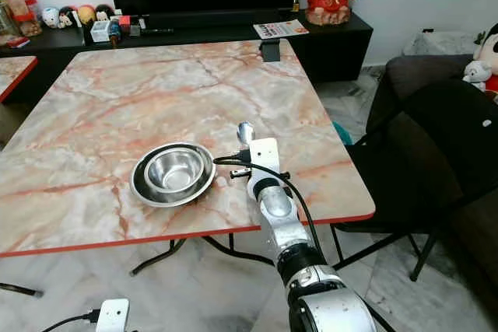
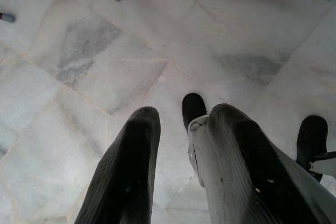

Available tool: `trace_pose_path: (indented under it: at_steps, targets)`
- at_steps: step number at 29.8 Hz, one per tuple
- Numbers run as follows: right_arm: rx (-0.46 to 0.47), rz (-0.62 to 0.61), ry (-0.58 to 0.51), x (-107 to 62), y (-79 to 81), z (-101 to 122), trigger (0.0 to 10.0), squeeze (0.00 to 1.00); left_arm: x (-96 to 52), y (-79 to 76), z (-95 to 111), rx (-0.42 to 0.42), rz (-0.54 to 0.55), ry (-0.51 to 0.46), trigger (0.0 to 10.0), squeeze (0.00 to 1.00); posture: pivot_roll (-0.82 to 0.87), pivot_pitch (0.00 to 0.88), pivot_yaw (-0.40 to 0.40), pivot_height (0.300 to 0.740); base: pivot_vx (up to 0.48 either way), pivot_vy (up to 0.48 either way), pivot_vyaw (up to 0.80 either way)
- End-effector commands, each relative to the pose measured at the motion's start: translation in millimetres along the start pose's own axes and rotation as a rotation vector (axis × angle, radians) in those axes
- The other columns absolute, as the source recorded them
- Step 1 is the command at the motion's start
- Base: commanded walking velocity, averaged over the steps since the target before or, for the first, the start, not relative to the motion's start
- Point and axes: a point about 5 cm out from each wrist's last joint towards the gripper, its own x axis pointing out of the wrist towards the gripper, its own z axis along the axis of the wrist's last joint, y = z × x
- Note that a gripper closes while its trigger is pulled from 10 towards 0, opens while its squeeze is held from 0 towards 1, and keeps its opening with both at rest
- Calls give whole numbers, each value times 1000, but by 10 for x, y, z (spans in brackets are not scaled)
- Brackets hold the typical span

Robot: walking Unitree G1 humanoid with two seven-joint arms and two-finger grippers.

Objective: Setting the table

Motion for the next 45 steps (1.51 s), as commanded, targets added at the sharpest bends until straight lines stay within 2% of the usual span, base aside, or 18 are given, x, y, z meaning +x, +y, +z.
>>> trace_pose_path:
  at_steps: [1, 11, 19, 25, 35, 45]
  targets:
    - [9, 7, -17, 14, 17, 46, 10000, 0, 5, 20, 16, -2, 12, 0, 10000, 0, -34, 0, 25, 740, 266, 0, 0]
    - [-24, 41, -30, -1, 81, 27, 10000, 0, 5, 32, 21, -5, 17, -2, 10000, 0, -31, 0, 25, 740, 304, 0, 93]
    - [-4, 35, -16, -8, 83, -3, 10000, 0, 6, 33, 24, -7, 16, -2, 10000, 0, -33, 0, 26, 740, 293, 0, 51]
    - [-6, 11, 1, -19, 55, -41, 10000, 0, 7, 22, 22, -7, 3, 2, 10000, 0, -34, 0, 26, 740, 0, 0, 0]
    - [-18, -71, 124, -85, 48, -256, 10000, 0, 2, 25, -6, -3, 2, 13, 10000, 0, -34, 0, 29, 740, 0, 0, 0]
    - [-14, -86, 167, -78, 68, -282, 10000, 0, 3, 36, -2, 0, 5, 14, 10000, 0, -30, 0, 31, 740, 0, 0, 0]
